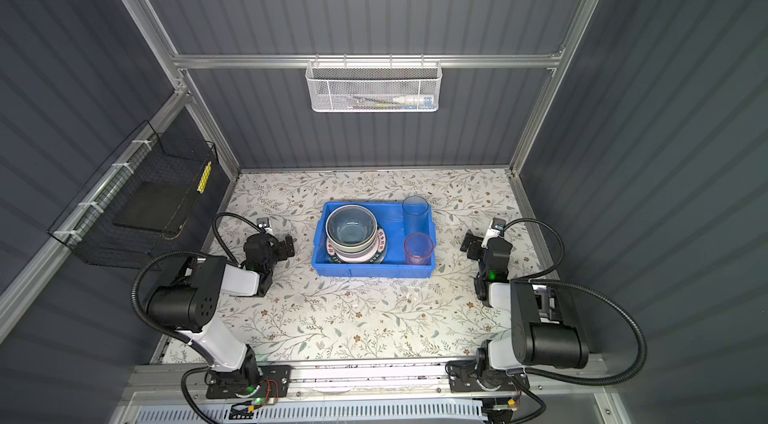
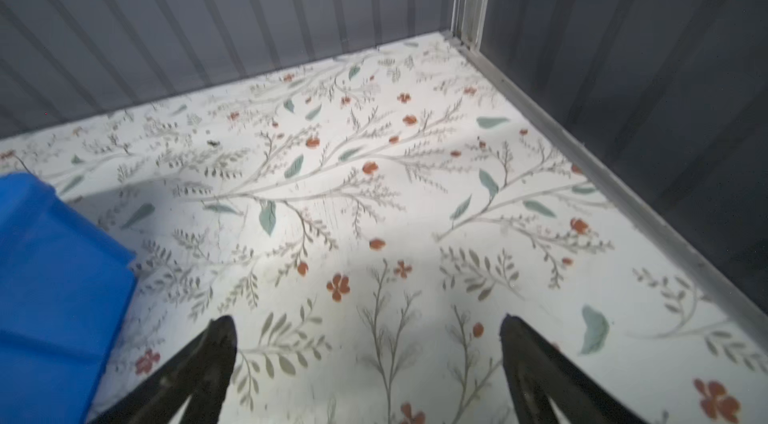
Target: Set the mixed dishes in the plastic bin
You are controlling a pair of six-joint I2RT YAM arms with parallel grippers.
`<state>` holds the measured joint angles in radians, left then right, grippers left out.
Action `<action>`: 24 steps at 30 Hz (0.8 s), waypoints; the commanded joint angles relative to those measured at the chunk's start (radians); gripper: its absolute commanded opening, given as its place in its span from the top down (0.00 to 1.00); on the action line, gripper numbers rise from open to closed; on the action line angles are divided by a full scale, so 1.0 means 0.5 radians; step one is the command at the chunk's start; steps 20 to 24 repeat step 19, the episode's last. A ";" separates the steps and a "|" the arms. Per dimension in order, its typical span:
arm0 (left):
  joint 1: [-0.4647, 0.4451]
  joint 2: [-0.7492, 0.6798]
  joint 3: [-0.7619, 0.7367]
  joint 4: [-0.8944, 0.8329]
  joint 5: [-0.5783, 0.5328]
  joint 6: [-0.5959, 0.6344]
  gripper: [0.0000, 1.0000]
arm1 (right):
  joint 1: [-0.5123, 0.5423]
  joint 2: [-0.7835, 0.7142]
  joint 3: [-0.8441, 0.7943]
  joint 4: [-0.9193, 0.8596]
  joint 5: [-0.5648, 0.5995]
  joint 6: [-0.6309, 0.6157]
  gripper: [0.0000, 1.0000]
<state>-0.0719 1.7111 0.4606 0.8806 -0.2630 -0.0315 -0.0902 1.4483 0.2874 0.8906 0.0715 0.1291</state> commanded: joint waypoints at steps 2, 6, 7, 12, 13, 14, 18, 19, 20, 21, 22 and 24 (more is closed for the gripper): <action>0.012 0.015 -0.003 0.134 0.012 0.041 0.00 | 0.018 -0.017 0.026 0.201 0.014 -0.035 0.01; 0.012 0.014 -0.003 0.132 0.011 0.041 0.00 | 0.021 0.010 -0.007 0.313 -0.005 -0.049 0.01; 0.012 0.013 -0.004 0.132 0.012 0.042 0.00 | 0.021 -0.009 0.016 0.235 0.001 -0.044 0.01; 0.013 0.014 -0.001 0.132 0.014 0.039 0.00 | 0.024 0.003 -0.026 0.331 -0.007 -0.053 0.01; 0.012 0.014 -0.002 0.132 0.012 0.040 0.00 | 0.024 0.010 -0.015 0.317 -0.003 -0.053 0.01; 0.013 0.014 -0.001 0.132 0.011 0.041 0.00 | 0.026 0.012 0.007 0.281 -0.004 -0.053 0.01; 0.012 0.014 -0.003 0.133 0.011 0.040 0.00 | 0.033 0.014 0.046 0.208 0.003 -0.062 0.01; 0.012 0.013 -0.003 0.132 0.011 0.041 0.00 | 0.036 0.006 0.036 0.218 0.001 -0.065 0.01; 0.012 0.013 -0.003 0.132 0.011 0.041 0.00 | 0.036 0.006 0.036 0.218 0.001 -0.065 0.01; 0.012 0.013 -0.003 0.132 0.011 0.041 0.00 | 0.036 0.006 0.036 0.218 0.001 -0.065 0.01; 0.012 0.013 -0.003 0.132 0.011 0.041 0.00 | 0.036 0.006 0.036 0.218 0.001 -0.065 0.01; 0.012 0.013 -0.003 0.132 0.011 0.041 0.00 | 0.036 0.006 0.036 0.218 0.001 -0.065 0.01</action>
